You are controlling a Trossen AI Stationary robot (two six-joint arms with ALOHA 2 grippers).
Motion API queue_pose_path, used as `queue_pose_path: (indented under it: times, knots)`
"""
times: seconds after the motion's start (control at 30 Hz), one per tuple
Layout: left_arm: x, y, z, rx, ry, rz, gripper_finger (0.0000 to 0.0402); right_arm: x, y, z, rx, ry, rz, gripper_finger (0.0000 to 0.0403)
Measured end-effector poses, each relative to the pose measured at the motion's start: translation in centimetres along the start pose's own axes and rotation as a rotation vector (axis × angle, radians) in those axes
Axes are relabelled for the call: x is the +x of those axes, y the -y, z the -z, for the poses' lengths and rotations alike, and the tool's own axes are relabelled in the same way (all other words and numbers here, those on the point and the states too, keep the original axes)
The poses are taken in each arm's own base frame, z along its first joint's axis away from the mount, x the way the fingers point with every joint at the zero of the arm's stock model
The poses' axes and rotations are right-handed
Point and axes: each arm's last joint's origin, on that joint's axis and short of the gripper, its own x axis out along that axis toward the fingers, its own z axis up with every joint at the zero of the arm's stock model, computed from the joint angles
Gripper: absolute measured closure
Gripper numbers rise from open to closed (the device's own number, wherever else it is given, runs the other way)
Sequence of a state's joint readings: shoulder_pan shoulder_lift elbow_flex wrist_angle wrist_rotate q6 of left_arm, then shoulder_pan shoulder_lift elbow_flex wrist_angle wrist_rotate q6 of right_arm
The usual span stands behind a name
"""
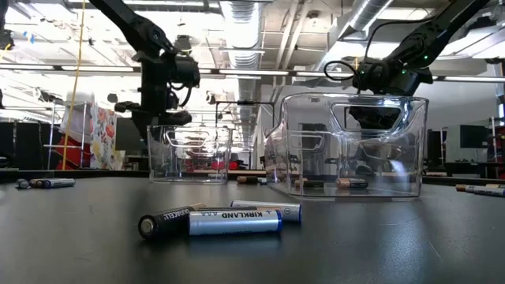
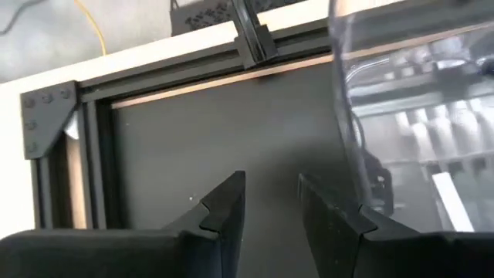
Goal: Sort batteries
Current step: Move the left transparent bin to the top of the table, then move the bottom transparent bin to the top right of the table
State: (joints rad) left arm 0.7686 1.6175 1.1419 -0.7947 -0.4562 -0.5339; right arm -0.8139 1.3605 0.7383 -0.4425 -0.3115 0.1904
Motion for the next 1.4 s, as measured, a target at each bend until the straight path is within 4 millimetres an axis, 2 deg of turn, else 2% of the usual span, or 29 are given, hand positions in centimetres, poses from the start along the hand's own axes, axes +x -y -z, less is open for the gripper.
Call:
queue_pose_path:
  times: [0.17,0.4,0.7,0.9,1.07,1.4]
  knots:
    - [1.8,0.2,-0.6,0.028,-0.001,0.007,0.0286,0.0,0.0,-0.2,0.039,0.022,-0.004,0.0342]
    - [3.3,0.3,-1.6,0.041,0.039,0.032,0.0286,0.0,-0.1,-0.3,0.098,0.027,-0.004,0.0342]
    - [3.9,-0.7,-3.2,0.020,0.125,0.042,0.0286,0.3,-1.0,-0.3,0.119,0.032,-0.026,0.0342]
    - [4.0,-1.0,-3.9,0.101,0.170,0.050,0.0286,0.4,-1.8,-0.9,0.113,0.098,-0.062,0.0342]
    - [4.2,-1.9,-4.1,0.096,0.162,0.033,0.0286,0.5,-2.7,-1.3,0.076,0.149,-0.098,0.0342]
    - [3.3,-4.2,-4.5,0.106,0.156,0.004,0.0286,1.2,-5.5,0.1,-0.004,0.065,-0.158,0.0342]
